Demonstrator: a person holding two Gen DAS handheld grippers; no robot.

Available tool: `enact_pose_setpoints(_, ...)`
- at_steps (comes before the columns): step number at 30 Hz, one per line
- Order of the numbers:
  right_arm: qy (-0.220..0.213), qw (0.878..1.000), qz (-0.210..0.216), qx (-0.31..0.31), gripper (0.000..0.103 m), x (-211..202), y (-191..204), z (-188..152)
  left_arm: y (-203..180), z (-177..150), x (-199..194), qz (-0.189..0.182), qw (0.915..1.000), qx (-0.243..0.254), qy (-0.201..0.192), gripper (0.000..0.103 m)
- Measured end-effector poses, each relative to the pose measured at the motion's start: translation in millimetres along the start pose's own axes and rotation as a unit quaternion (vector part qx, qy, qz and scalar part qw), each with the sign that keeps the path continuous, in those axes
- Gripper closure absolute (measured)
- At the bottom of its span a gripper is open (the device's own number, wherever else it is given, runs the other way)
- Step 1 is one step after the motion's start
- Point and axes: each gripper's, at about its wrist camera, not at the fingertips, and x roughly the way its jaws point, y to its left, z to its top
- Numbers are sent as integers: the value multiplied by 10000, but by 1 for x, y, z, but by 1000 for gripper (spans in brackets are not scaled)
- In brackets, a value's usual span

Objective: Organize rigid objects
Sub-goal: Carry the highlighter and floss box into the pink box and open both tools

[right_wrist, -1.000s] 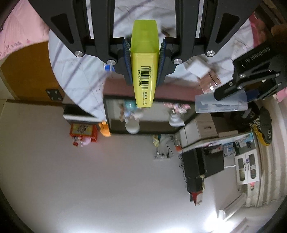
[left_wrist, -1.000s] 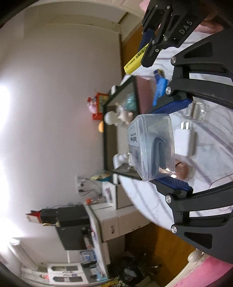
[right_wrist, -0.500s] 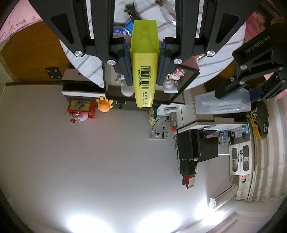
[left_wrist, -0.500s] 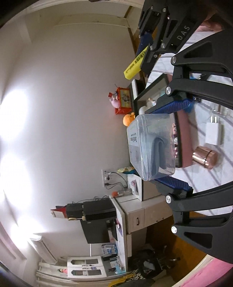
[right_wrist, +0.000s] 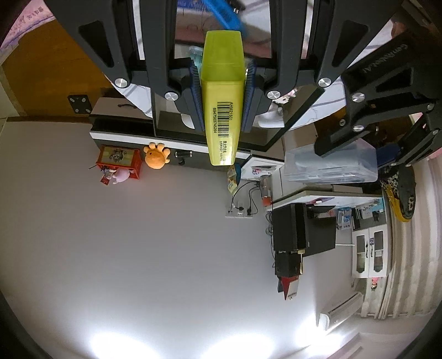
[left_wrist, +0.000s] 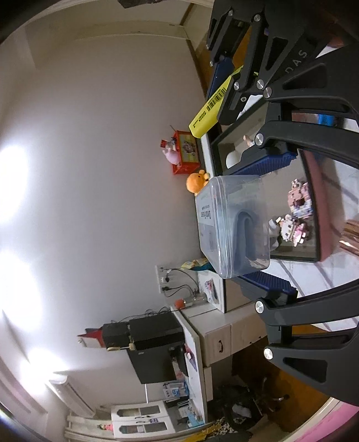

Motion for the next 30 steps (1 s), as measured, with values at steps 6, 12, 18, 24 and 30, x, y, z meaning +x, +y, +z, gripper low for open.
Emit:
enact_pose_setpoints(6, 532, 9985, 30, 104, 76, 61, -11, 0, 6, -5, 69, -90, 9984, 16, 552, 40)
enact_pose_setpoints(12, 1401, 9891, 333, 300, 76, 119, -17, -26, 11, -32, 121, -84, 9922, -8, 1245, 40)
enact_pose_setpoints(18, 1852, 9807, 493, 376, 76, 141, -16, -44, 8, -47, 140, 70, 9884, 89, 1513, 40)
enact_pose_setpoints(24, 1837, 9812, 393, 451, 72, 134, -18, -43, 12, -42, 129, 111, 9896, -17, 1434, 33)
enact_pose_setpoints(30, 1290, 9890, 221, 691, 25, 88, -24, -25, 27, -23, 78, 208, 9954, -212, 910, 15)
